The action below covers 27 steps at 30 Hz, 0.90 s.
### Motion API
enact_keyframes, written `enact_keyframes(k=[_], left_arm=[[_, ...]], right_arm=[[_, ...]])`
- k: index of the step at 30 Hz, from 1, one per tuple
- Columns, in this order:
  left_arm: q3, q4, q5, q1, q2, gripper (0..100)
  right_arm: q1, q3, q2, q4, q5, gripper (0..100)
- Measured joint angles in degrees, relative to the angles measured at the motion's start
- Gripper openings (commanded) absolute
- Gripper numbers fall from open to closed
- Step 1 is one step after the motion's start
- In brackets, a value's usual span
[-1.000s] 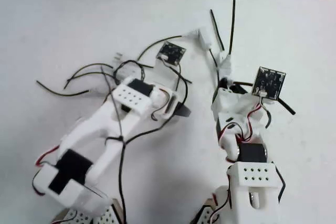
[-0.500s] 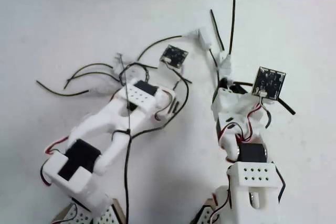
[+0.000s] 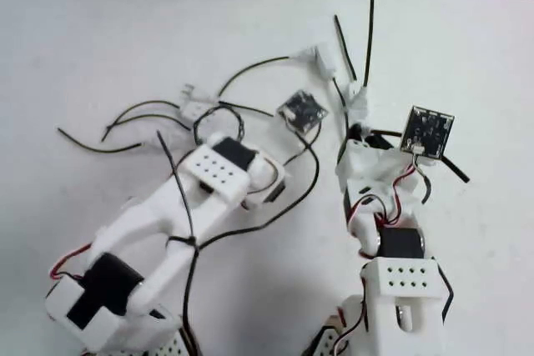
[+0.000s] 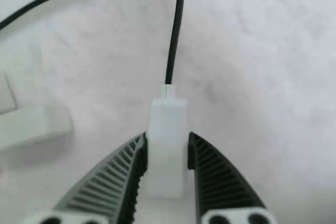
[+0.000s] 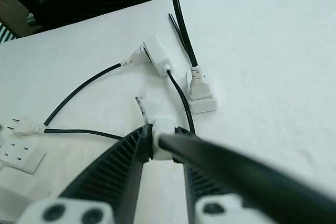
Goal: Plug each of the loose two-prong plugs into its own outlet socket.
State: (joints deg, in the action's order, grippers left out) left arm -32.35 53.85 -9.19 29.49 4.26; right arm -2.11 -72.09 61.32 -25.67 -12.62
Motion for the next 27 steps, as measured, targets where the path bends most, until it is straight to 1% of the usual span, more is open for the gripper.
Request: enact_keyframes(k=[2, 5, 7, 11, 17, 20, 24, 27], left_arm=[[-2.5, -1.9, -0.4, -0.9, 0.0, 14], [-4.7, -4.0, -0.5, -3.3, -1.7, 29], [-4.7, -4.2, -0.5, -4.7, -3.1, 34], [-3.7, -3.4, -0.6, -8.3, -3.5, 35], [4.5, 3.1, -0.9, -14.0, -3.6, 35], [8.1, 6.2, -2.7, -15.0, -4.0, 35], [8.4, 7.2, -5.8, -15.6, -4.0, 35], [8.4, 8.2, -6.5, -15.6, -4.0, 35]], right_arm=[[0.0, 0.0, 0.0, 0.0, 0.0, 1.7], [0.0, 0.0, 0.0, 0.0, 0.0, 1.7], [0.0, 0.0, 0.0, 0.0, 0.0, 1.7], [0.0, 0.0, 0.0, 0.0, 0.0, 1.7], [0.0, 0.0, 0.0, 0.0, 0.0, 1.7], [0.0, 0.0, 0.0, 0.0, 0.0, 1.7], [0.0, 0.0, 0.0, 0.0, 0.0, 1.7], [0.0, 0.0, 0.0, 0.0, 0.0, 1.7]])
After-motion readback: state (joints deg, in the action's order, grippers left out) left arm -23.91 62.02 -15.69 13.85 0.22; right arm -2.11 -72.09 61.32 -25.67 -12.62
